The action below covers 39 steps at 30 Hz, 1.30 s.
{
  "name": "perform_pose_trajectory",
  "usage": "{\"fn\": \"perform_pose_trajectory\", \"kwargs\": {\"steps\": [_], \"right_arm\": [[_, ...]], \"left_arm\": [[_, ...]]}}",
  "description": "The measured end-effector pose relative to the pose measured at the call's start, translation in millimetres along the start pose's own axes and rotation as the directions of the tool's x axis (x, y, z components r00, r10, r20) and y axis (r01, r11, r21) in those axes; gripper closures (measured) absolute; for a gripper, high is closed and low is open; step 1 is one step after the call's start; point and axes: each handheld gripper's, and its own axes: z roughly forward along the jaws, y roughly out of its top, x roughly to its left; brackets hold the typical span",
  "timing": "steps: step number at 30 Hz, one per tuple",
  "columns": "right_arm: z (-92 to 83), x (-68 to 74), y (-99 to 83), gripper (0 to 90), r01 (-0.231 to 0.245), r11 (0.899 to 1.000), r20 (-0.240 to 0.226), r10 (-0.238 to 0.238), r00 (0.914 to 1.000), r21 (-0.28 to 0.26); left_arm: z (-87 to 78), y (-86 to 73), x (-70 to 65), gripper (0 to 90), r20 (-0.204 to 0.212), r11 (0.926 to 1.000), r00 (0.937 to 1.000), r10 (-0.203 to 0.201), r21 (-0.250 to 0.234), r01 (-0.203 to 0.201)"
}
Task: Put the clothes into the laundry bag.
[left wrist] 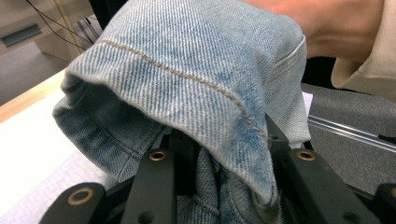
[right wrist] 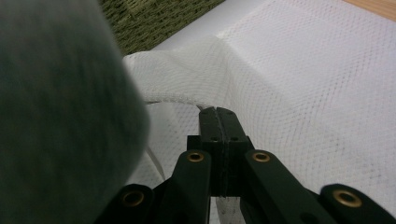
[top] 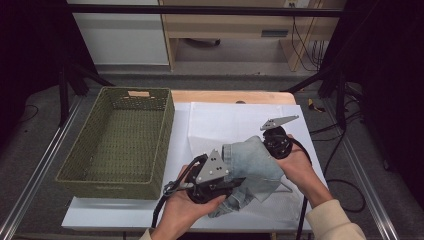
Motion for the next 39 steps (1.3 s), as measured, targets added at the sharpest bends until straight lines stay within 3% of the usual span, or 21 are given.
{"fn": "perform_pose_trajectory", "kwargs": {"steps": [9,13,22,33,39], "right_arm": [[-0.7,-6.0,2.3,90.0,-0.001,1.000,0.006,0.001,1.0000,-0.003],[-1.0,-6.5,2.5,90.0,0.006,1.000,0.013,-0.006,0.9999,-0.003],[-3.4,-7.0,1.4,90.0,0.005,1.000,0.022,-0.005,0.9997,-0.013],[-4.3,-5.0,1.6,90.0,0.018,1.000,0.025,-0.018,0.9995,-0.024],[-2.2,-3.2,2.0,90.0,0.020,1.000,0.033,-0.019,0.9993,-0.022]], "left_arm": [[14.6,-7.8,1.4,66.0,0.020,0.9996,0.9998,-0.009,0.025,0.009],[21.5,-8.5,2.1,66.0,0.032,0.9990,0.9987,-0.039,0.021,0.039],[31.3,-8.9,-0.6,66.1,0.044,0.9988,0.9983,-0.039,0.032,0.038],[46.6,-25.8,4.7,66.1,0.049,0.9953,0.9959,-0.076,0.064,0.073],[55.4,-29.1,8.2,66.1,0.031,0.9948,0.9970,-0.071,0.076,0.068]]}}
